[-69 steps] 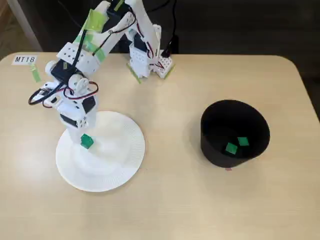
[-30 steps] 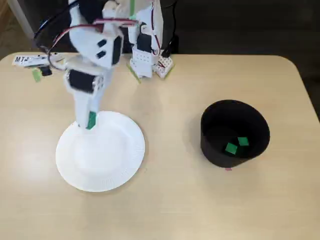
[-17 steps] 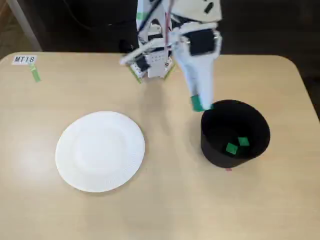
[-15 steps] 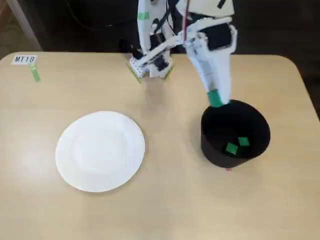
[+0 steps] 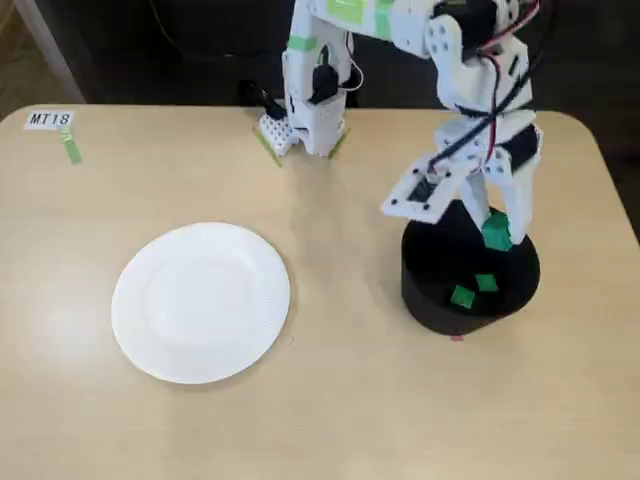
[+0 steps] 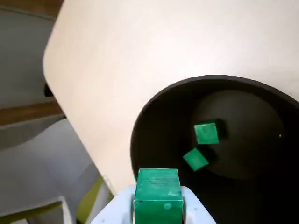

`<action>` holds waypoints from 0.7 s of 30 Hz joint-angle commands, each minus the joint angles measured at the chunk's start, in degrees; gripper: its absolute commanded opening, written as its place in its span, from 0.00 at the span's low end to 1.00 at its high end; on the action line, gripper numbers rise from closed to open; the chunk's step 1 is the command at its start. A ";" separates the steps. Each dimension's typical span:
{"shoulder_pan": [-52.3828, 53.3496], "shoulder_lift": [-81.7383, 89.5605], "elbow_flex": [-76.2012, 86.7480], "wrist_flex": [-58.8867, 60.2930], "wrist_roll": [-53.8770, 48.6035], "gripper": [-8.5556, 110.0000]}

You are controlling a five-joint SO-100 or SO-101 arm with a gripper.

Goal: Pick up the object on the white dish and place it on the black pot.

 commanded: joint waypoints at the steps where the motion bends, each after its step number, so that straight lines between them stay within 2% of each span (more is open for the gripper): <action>1: -0.88 -1.58 -0.53 0.09 -1.23 0.07; 19: -3.43 -13.71 -0.79 2.55 -2.20 0.07; 21: -3.52 -13.71 -0.79 3.34 -4.13 0.19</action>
